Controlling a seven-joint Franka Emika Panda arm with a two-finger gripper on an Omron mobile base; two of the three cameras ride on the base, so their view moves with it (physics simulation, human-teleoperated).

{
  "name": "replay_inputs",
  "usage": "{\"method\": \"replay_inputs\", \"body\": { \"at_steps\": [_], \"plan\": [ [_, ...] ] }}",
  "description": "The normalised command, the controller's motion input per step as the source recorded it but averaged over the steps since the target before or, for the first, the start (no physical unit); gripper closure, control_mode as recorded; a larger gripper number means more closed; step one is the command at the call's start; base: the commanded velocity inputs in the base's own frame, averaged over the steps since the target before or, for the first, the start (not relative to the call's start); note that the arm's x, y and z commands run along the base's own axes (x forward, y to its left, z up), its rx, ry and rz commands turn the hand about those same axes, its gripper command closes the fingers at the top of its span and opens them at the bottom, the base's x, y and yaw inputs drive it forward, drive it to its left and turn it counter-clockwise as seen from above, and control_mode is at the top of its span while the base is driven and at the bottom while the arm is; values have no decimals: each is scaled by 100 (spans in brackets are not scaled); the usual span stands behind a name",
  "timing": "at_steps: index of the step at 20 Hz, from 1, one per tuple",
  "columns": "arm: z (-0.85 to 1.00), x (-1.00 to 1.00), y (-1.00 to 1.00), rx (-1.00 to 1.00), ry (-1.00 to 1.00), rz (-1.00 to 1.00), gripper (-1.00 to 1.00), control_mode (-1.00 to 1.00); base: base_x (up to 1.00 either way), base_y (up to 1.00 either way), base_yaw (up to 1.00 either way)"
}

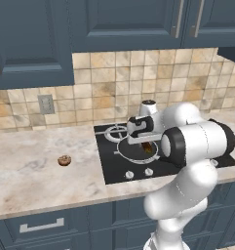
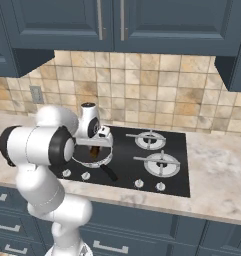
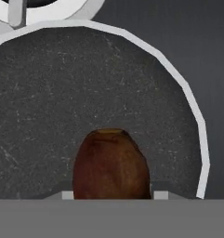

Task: Put the mushroom and sweet potato in the pan. Then turn on the front left burner and set the heat to medium.

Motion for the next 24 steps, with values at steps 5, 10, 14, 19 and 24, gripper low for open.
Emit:
{"method": "replay_inputs", "body": {
  "at_steps": [5,10,14,19,24],
  "plan": [
    [-25,6,0,0,0,-3,100,-100,0,0,0],
    [-6,7,0,0,0,-3,100,-100,0,0,0],
    [-4,15,0,0,1,-3,100,-100,0,0,0],
    [-2,33,0,0,0,-6,100,-100,0,0,0],
    [0,3,0,0,0,-2,100,-100,0,0,0]
  ]
}}
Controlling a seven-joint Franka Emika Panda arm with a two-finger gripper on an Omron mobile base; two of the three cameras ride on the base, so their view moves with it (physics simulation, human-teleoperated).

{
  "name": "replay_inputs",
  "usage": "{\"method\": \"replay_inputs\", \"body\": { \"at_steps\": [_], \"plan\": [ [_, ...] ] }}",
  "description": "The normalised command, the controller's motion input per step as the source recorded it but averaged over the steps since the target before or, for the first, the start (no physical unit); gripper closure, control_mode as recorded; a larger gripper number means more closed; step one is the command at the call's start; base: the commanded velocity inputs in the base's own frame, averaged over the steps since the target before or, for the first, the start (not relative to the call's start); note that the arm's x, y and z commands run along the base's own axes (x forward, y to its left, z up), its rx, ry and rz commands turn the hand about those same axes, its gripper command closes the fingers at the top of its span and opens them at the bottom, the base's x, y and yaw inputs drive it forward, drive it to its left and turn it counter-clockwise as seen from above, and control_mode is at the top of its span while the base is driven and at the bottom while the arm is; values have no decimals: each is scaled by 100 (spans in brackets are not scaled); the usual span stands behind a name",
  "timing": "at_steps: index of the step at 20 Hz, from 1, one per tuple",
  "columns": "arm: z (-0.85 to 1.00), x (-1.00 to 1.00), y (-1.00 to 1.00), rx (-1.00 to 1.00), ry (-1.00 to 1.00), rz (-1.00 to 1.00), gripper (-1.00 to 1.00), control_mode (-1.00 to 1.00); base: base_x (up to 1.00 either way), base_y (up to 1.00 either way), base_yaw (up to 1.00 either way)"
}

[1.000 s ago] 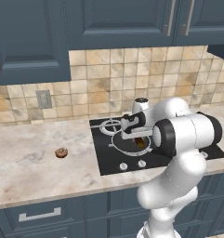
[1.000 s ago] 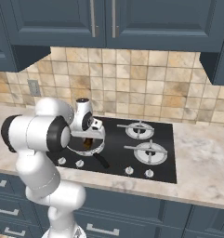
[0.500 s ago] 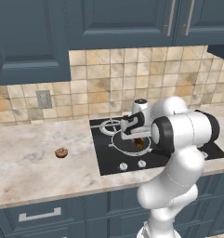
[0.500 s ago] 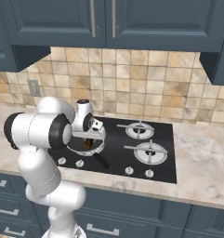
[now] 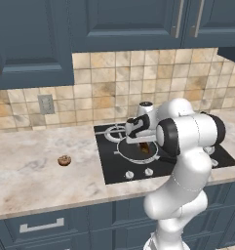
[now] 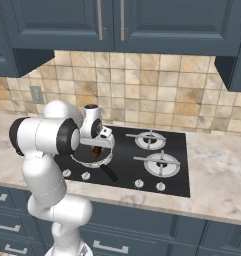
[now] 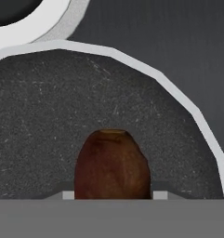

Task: Put the mushroom and sweet potato in the pan. Then turn on the front left burner and set the heat to medium.

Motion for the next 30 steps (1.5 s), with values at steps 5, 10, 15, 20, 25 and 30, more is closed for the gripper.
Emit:
{"method": "replay_inputs", "body": {
  "at_steps": [5,10,15,20,25,30],
  "plan": [
    [0,0,0,1,0,-2,-100,-100,0,0,0],
    [0,0,0,0,0,0,-100,-100,0,0,0],
    [0,0,0,0,0,0,-100,-100,0,0,0],
    [6,-8,0,0,-5,0,-100,-100,0,0,0],
    [46,-40,4,0,-10,0,-100,-100,0,0,0],
    [37,-51,37,0,-8,0,-100,-100,0,0,0]
  ]
}}
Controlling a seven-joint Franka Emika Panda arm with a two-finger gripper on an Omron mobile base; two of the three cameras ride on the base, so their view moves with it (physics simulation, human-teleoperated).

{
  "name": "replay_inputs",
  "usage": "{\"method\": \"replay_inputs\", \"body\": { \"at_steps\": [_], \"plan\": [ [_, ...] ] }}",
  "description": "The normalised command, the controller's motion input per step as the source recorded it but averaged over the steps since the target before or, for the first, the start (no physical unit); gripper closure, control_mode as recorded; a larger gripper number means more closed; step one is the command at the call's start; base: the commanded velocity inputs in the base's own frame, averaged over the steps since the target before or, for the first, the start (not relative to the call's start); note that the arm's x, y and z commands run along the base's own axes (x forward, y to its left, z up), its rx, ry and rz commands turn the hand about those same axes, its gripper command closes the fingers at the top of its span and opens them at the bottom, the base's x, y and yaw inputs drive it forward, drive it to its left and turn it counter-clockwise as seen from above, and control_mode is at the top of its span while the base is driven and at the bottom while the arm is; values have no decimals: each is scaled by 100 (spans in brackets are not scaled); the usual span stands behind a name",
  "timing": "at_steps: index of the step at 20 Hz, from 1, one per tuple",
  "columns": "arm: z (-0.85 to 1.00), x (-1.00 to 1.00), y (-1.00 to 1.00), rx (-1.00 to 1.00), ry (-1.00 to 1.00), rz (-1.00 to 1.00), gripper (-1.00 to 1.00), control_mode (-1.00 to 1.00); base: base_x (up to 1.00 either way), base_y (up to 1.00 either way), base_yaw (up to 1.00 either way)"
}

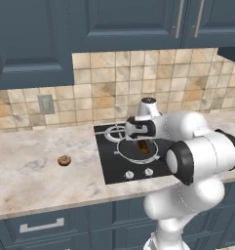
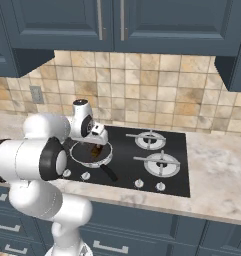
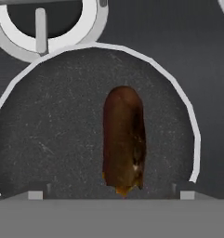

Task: Put the mushroom and sweet potato in the pan. Then turn on the front left burner and set the heat to medium.

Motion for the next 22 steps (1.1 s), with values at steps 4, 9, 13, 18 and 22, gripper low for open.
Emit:
{"method": "replay_inputs", "body": {
  "at_steps": [4,9,13,18,22],
  "plan": [
    [30,-31,68,3,-11,0,-100,-100,0,0,0],
    [34,-20,78,8,-17,0,-100,-100,0,0,0],
    [28,-7,71,12,-11,0,-100,-100,0,0,0],
    [11,-2,82,6,3,2,-100,-100,0,0,0],
    [0,0,82,0,17,23,-100,-100,0,0,0]
  ]
}}
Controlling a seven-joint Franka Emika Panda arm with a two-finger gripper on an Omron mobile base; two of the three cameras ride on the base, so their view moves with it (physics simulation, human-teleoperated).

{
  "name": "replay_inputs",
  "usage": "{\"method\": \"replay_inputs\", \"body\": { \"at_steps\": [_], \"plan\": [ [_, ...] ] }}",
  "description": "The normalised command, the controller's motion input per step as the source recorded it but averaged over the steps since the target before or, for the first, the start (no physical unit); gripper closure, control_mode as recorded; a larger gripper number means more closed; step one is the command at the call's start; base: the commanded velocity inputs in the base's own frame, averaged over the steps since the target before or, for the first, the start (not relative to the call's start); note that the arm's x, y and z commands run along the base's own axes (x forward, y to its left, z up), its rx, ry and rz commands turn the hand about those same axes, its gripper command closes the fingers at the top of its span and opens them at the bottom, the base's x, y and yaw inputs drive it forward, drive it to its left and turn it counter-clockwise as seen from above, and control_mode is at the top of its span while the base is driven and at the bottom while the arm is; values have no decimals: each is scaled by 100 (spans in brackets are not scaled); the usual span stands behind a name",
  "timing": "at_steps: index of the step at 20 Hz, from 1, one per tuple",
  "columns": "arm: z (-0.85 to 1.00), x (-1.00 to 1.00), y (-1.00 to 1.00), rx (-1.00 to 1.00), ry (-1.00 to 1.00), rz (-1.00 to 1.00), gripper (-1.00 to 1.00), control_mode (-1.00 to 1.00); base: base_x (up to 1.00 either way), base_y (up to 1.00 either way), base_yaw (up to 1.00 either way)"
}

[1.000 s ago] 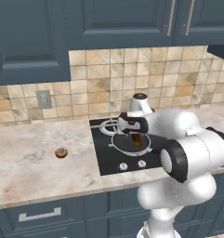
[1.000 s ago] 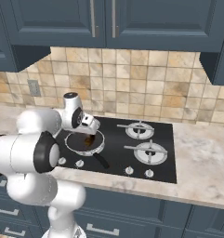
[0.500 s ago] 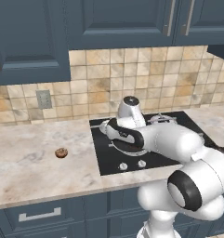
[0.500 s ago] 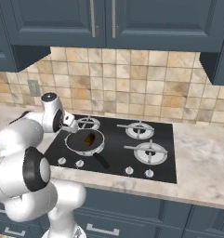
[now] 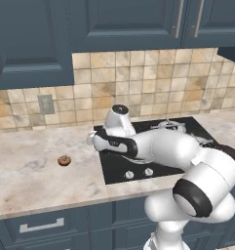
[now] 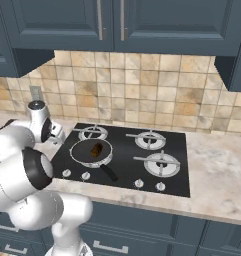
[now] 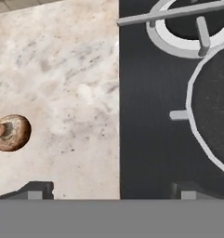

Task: Put the mushroom and sweet potato in the pan. Then turn on the front left burner and set the heat to medium.

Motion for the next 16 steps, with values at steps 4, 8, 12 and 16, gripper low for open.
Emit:
{"method": "replay_inputs", "body": {
  "at_steps": [4,8,12,16],
  "plan": [
    [0,0,39,-3,15,30,-100,-100,0,0,0],
    [-16,0,31,-1,0,17,-100,-100,0,0,0],
    [-29,0,6,-7,0,0,-100,-100,0,0,0],
    [-31,0,16,-8,0,0,-100,-100,0,0,0]
  ]
}}
